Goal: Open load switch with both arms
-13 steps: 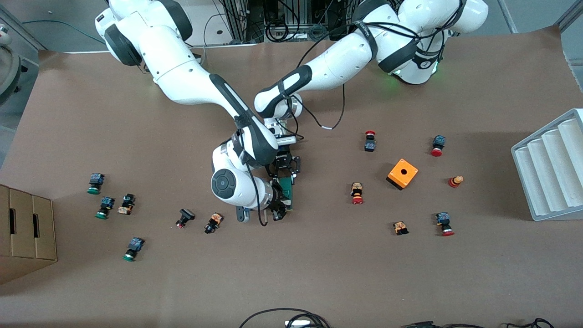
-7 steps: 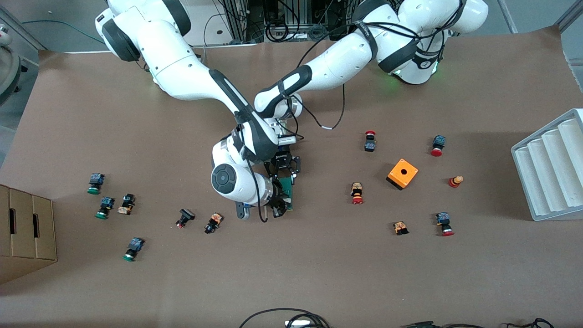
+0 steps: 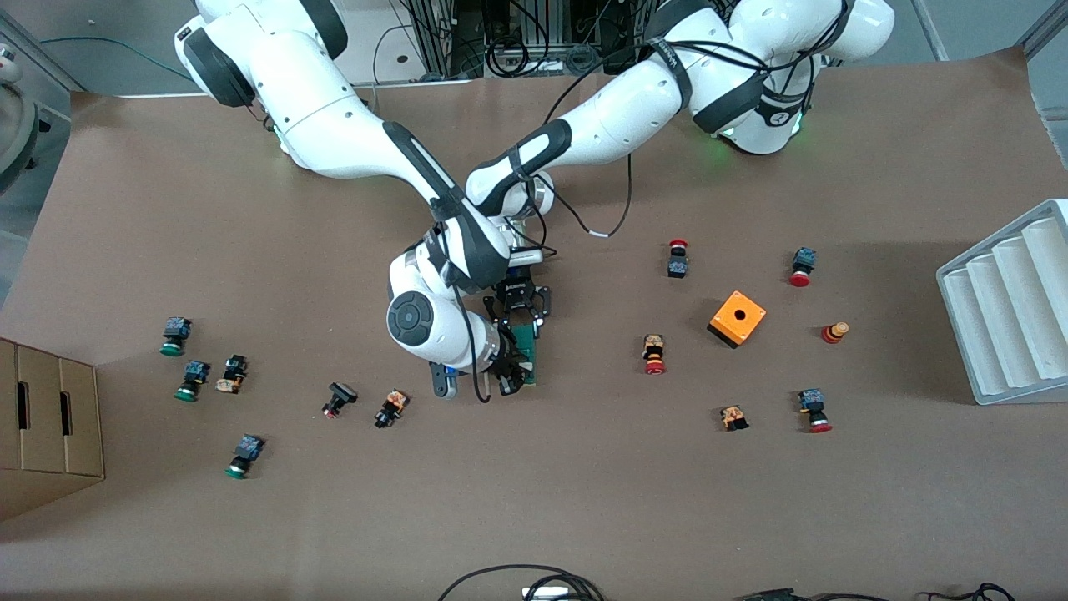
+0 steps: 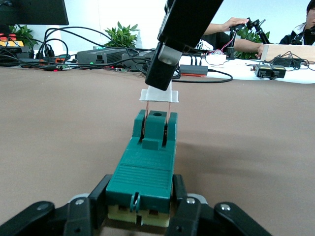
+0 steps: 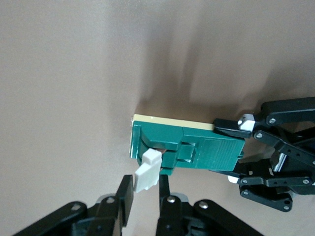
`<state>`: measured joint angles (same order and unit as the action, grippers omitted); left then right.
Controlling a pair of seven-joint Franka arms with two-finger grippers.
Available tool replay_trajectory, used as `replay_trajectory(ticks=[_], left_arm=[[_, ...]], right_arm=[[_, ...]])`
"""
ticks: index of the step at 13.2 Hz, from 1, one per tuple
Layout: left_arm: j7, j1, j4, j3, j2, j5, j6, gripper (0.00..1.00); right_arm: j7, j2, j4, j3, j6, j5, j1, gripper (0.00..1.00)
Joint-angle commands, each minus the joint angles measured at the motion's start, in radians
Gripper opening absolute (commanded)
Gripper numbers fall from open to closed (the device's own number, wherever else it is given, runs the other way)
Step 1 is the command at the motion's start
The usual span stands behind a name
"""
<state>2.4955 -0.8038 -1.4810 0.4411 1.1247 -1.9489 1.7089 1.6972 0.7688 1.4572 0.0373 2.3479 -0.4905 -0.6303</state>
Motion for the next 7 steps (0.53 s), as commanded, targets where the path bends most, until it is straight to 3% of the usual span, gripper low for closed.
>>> replay_trajectory(ticks=[1,7], left_arm=[[-0.013,0.001,0.025,0.008,0.027,0.008,0.017,0.54],[-0.013,0.001,0.027,0.008,0.026,0.008,0.020,0.55]], right_arm=[[-0.005,-0.034,0.103,0.000,-0.007,0.029,-0.023,0.28],[-0.016,-0.057,0.149,-0.002,0.014,0.035,-0.025,0.28]])
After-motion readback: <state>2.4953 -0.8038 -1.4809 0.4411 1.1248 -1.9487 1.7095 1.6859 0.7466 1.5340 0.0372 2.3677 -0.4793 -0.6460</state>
